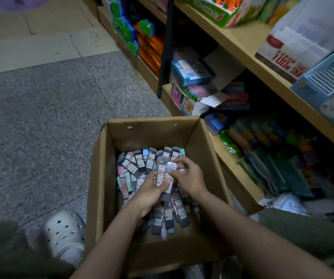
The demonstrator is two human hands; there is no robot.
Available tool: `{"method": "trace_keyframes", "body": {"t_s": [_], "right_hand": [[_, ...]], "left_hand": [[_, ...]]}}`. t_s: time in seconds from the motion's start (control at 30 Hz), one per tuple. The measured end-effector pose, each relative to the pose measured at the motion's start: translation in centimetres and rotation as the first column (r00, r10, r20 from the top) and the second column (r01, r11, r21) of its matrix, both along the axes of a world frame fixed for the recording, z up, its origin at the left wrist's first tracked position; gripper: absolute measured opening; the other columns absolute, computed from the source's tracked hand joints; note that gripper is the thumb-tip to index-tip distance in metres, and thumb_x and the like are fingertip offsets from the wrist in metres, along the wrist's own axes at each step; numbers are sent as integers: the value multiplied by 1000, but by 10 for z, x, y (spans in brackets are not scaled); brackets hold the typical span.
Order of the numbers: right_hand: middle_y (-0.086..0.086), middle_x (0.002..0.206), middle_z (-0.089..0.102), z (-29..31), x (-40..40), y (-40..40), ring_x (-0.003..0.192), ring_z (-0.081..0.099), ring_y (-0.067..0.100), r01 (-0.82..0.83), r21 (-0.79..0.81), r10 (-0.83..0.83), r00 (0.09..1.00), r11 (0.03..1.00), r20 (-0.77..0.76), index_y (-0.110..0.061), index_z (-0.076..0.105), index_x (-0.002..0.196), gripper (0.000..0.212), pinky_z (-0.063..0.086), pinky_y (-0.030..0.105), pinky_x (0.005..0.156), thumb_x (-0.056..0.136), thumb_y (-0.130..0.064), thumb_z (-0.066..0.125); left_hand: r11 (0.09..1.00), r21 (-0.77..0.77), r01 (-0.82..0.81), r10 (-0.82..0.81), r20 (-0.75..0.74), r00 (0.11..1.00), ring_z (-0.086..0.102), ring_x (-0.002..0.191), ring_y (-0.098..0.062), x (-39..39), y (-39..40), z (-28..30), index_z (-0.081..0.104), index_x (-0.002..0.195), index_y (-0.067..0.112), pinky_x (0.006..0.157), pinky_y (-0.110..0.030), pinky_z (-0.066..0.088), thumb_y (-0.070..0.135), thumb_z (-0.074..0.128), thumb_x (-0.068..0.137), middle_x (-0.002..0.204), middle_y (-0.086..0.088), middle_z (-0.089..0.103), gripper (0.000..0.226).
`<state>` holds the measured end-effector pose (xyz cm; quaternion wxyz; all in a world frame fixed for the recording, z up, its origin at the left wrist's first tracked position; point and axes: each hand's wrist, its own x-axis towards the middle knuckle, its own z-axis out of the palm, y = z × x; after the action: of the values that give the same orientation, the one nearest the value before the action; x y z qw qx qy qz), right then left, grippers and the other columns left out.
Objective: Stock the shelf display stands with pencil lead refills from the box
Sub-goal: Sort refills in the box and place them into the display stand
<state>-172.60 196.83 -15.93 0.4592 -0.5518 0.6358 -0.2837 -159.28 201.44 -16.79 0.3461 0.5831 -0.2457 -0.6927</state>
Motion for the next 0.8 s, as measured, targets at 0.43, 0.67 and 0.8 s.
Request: {"method": "trace_keyframes", "body": {"t_s": [0.43, 0.67, 0.8], "right_hand": [[18, 134, 46, -76, -6, -72, 120, 51, 33, -250, 163, 293, 673, 954, -679, -13, 31, 145, 52, 43, 41, 101, 97, -13, 49], [19, 126, 52, -82, 5, -73, 116, 52, 33, -187, 175, 255, 629, 967, -734, -12, 27, 145, 54, 46, 39, 97, 97, -9, 51], [17, 124, 54, -72, 3, -60, 113, 57, 36, -33, 145, 115, 791, 989, -600, -12, 38, 134, 46, 46, 40, 94, 92, -9, 57]], "left_hand": [[971, 145, -193, 176, 122, 977, 69, 96, -28, 18, -36, -51, 56, 107, 16, 87, -46, 56, 9, 59, 95, 106, -9, 71, 14], [956, 143, -256, 231, 172, 958, 66, 103, -29, 34, -39, -66, 58, 98, 16, 96, -51, 51, 6, 62, 93, 105, -8, 70, 12], [959, 131, -250, 224, 186, 957, 67, 100, -27, 35, -32, -62, 58, 98, 17, 94, -50, 52, 7, 63, 92, 107, -9, 71, 13]]}}
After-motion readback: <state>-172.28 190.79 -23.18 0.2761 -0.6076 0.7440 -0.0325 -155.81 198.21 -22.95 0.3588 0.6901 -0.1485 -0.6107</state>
